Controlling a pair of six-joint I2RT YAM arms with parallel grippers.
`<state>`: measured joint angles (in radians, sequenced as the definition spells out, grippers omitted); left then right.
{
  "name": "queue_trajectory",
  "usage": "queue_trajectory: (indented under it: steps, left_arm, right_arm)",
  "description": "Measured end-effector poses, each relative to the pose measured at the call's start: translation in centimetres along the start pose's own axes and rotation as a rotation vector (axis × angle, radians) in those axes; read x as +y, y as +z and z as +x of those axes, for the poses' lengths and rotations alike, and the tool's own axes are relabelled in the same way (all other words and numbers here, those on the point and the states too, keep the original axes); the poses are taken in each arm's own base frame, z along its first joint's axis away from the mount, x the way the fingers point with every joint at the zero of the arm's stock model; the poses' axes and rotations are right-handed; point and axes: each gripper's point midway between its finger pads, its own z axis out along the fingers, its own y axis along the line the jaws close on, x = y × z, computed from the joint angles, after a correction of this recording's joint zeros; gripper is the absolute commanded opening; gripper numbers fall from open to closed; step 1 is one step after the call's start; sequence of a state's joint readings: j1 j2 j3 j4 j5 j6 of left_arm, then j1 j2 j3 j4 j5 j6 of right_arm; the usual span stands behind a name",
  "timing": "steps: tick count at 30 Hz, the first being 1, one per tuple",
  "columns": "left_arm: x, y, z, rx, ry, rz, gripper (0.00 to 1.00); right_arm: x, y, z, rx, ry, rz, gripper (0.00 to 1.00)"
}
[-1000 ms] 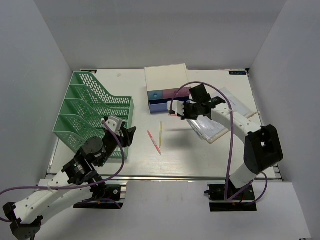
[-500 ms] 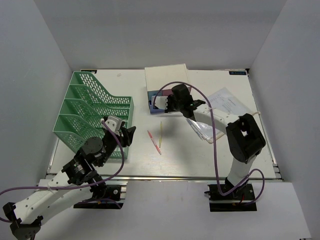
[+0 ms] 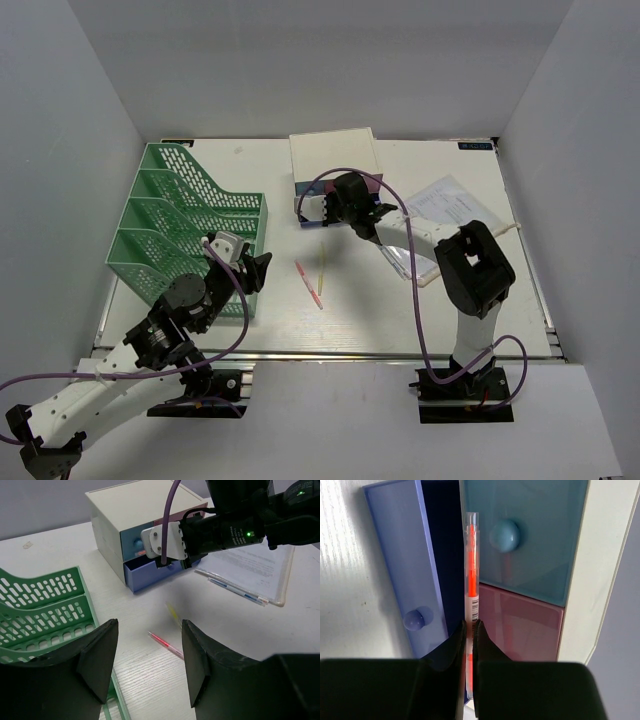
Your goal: Organize the desk
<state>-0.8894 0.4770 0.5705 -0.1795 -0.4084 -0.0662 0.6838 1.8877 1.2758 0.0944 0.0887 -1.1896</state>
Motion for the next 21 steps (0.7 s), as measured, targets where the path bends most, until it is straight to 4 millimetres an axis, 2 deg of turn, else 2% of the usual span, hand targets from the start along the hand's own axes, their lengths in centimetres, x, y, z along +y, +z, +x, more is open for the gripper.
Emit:
queue_trajectory:
  steps: [6, 15, 21]
  left_arm:
    - [0.01, 0.0, 0.0, 0.0, 0.0, 0.0, 0.64]
    - [0.04, -0.01, -0.01, -0.001, 0.0, -0.002, 0.64]
    - [0.05, -0.01, -0.01, -0.001, 0.0, -0.003, 0.64]
  right_arm:
    - [-0.45, 0.1, 0.01, 0.005, -0.006, 0.012, 0.0]
    - [0.03, 0.72, 0.42, 0.019, -0.023, 0.007, 0.0]
    - [-0.06, 0.8, 0.62, 0.03, -0.027, 0.014, 0.19]
